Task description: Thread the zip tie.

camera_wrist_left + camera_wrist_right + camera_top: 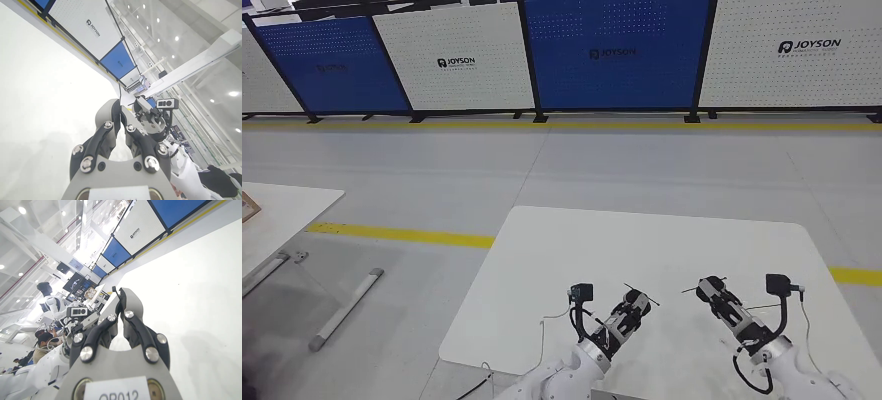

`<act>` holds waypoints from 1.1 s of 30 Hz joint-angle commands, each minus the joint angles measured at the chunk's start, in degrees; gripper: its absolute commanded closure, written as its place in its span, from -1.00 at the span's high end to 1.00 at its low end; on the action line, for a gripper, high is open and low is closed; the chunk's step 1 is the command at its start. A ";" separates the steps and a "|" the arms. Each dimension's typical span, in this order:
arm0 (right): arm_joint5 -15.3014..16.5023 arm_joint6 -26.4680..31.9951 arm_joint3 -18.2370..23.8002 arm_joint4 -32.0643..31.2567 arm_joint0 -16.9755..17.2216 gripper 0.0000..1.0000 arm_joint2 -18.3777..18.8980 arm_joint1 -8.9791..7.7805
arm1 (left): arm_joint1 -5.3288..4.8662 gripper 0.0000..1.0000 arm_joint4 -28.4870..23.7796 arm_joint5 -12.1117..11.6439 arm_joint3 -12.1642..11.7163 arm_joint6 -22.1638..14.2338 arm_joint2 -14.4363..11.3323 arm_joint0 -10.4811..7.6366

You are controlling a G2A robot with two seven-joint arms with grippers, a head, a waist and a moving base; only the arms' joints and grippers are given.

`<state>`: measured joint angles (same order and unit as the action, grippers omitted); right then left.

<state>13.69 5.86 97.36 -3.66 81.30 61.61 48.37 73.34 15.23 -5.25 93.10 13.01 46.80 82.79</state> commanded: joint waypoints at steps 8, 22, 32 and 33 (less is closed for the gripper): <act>4.91 -2.74 0.08 2.40 2.58 -1.00 -0.48 0.91 | -0.02 -1.00 0.07 -0.03 0.05 0.02 0.02 0.03; 2.27 -8.58 -0.40 -1.09 3.77 -1.00 -3.59 2.44 | -0.02 -1.00 0.07 -0.03 0.05 0.02 0.02 0.03; 5.79 -15.52 -2.03 -2.31 5.54 -1.00 -5.78 4.52 | -0.02 -1.00 0.07 -0.03 0.05 0.02 0.02 0.03; 5.79 -16.73 -2.20 -3.10 5.78 -1.00 -6.13 4.76 | -0.02 -1.00 0.07 -0.03 0.05 0.02 0.02 0.03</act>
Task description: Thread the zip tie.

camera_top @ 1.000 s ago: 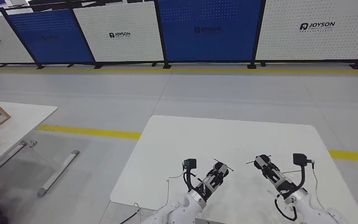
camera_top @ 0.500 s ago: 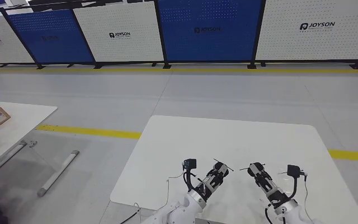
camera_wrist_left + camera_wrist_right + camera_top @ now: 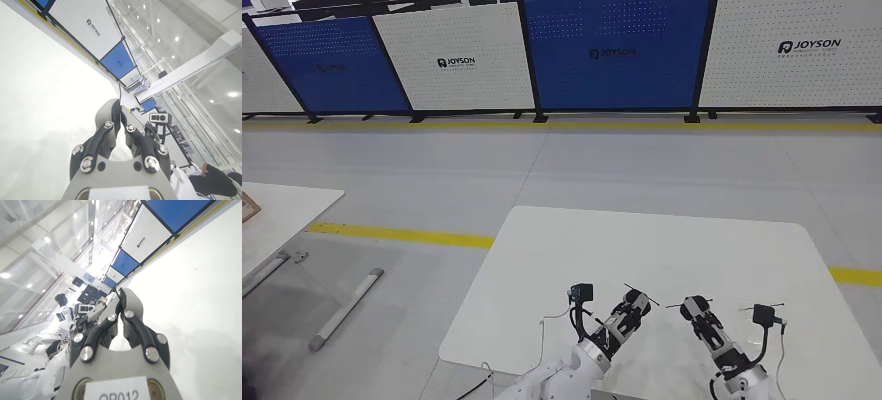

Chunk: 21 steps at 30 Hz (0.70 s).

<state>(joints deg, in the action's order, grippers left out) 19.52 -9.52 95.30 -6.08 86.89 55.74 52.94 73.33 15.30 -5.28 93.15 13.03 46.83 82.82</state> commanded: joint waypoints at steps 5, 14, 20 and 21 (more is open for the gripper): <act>-0.04 -1.34 -0.14 -0.68 0.19 -1.00 -0.26 0.19 | 0.00 -1.00 0.00 0.00 0.00 0.00 0.00 0.00; -1.44 -0.75 0.22 -1.08 -0.23 -1.00 -0.25 1.09 | 0.00 -1.00 0.00 0.00 0.00 0.00 0.00 0.00; -1.98 -1.02 0.03 -1.24 -0.42 -1.00 -0.33 1.42 | 0.00 -1.00 0.00 0.00 0.00 0.00 0.00 0.00; -1.98 -1.02 0.03 -1.24 -0.42 -1.00 -0.33 1.42 | 0.00 -1.00 0.00 0.00 0.00 0.00 0.00 0.00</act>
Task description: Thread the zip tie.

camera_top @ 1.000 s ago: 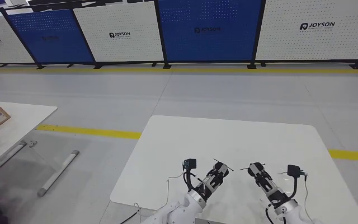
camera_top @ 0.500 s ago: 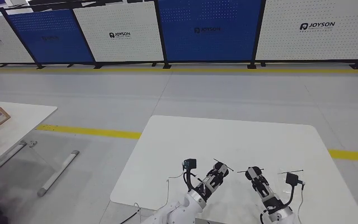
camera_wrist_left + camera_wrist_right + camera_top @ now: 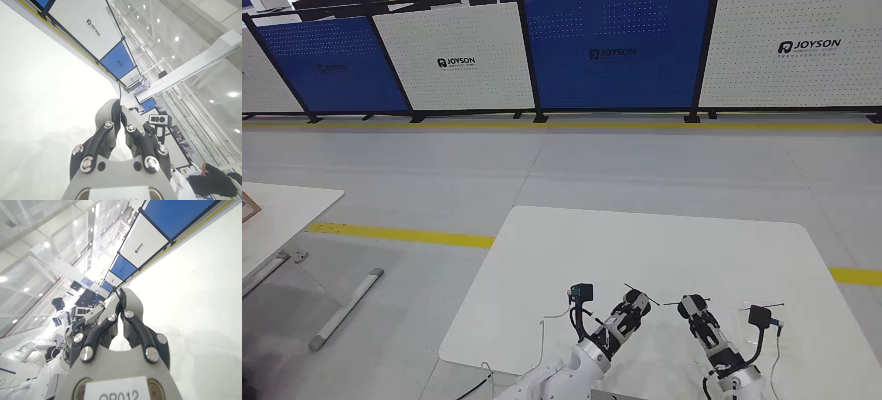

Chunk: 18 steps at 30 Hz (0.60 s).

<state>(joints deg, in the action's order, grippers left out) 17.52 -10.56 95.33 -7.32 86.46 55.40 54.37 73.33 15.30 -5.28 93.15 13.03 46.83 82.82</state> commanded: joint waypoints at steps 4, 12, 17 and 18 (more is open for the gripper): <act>-0.60 0.63 0.12 -0.20 -0.01 -1.00 0.03 0.14 | 0.00 -1.00 0.00 0.00 0.00 0.00 0.00 0.00; 0.50 2.24 0.21 0.00 0.63 -1.00 1.03 0.92 | 0.00 -1.00 0.00 0.00 0.00 0.00 0.00 0.00; 0.26 3.15 0.15 -0.15 1.01 -1.00 1.95 1.27 | 0.00 -1.00 0.00 0.00 0.00 0.00 0.00 0.00; 0.09 3.18 0.18 -0.34 1.02 -1.00 2.04 1.37 | 0.00 -1.00 0.00 0.00 0.00 0.00 0.00 0.00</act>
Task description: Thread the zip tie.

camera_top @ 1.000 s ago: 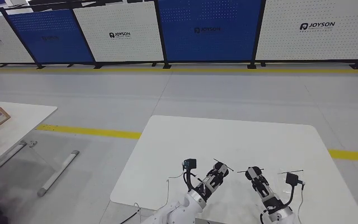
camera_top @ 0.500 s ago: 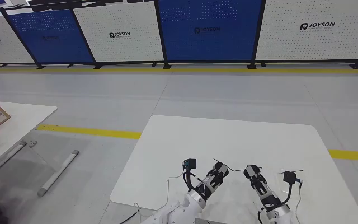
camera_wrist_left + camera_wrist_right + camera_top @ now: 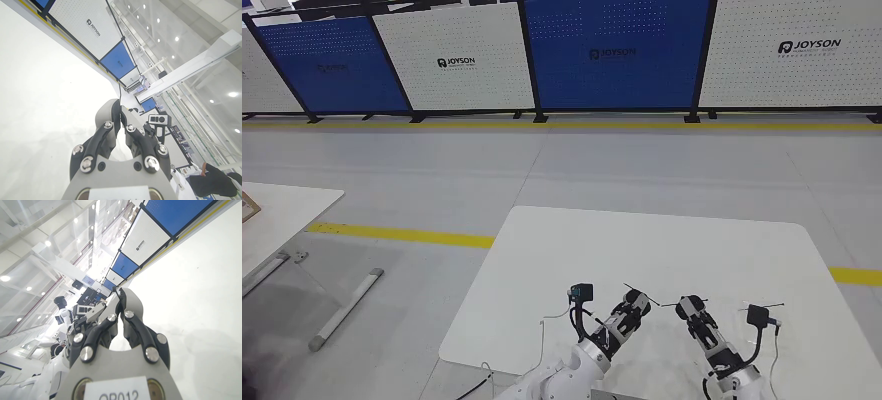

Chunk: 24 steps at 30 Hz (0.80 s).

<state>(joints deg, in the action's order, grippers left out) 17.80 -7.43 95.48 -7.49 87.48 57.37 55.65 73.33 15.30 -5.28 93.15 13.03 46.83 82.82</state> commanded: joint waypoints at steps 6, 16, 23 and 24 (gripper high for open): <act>-0.68 0.12 0.12 -1.09 0.10 -1.00 0.45 0.74 | 0.00 -1.00 0.00 0.00 0.00 0.00 0.00 0.00; -1.02 0.16 0.38 -2.53 0.75 -1.00 1.36 1.66 | 0.00 -1.00 0.00 0.00 0.00 0.00 0.00 0.00; -0.97 0.69 0.44 -3.03 1.51 -1.00 2.30 2.16 | 0.00 -1.00 0.00 0.00 0.00 0.00 0.00 0.00; -1.00 0.80 0.42 -3.08 1.52 -1.00 2.36 2.24 | 0.00 -1.00 0.00 0.00 0.00 0.00 0.00 0.00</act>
<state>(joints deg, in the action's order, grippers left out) 16.86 -6.75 95.93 -10.51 89.00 59.67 57.81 73.33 15.30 -5.28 93.15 13.03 46.83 82.82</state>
